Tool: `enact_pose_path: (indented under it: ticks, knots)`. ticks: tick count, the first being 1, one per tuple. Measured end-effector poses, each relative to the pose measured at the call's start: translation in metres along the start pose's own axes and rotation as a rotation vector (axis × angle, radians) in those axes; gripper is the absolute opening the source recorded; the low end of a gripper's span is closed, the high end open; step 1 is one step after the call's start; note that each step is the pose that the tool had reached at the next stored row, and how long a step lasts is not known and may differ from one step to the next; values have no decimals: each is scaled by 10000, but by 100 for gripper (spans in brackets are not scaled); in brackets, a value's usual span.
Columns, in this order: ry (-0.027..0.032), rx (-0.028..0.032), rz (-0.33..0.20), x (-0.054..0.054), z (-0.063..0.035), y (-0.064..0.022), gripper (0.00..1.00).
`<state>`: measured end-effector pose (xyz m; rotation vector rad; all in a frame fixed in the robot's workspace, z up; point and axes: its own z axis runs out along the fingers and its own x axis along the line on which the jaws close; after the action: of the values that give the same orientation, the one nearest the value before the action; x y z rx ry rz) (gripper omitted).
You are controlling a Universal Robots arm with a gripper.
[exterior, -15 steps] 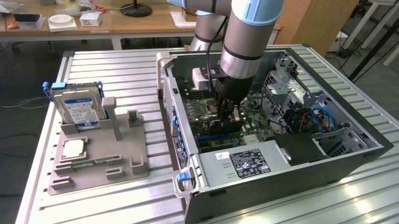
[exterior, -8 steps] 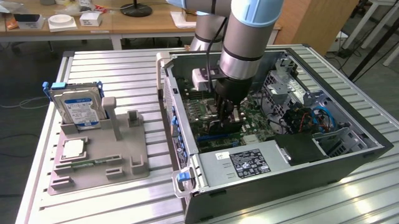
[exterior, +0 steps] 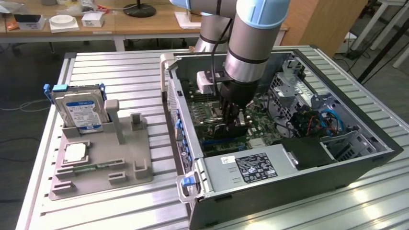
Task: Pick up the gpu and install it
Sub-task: 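Insert the gpu into the slot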
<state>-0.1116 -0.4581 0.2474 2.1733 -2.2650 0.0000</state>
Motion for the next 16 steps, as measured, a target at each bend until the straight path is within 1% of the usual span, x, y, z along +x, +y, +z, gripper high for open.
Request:
enact_pose_path:
  ticks: [16]
  knots:
    - [1, -1, 0, 0, 16, 0, 26]
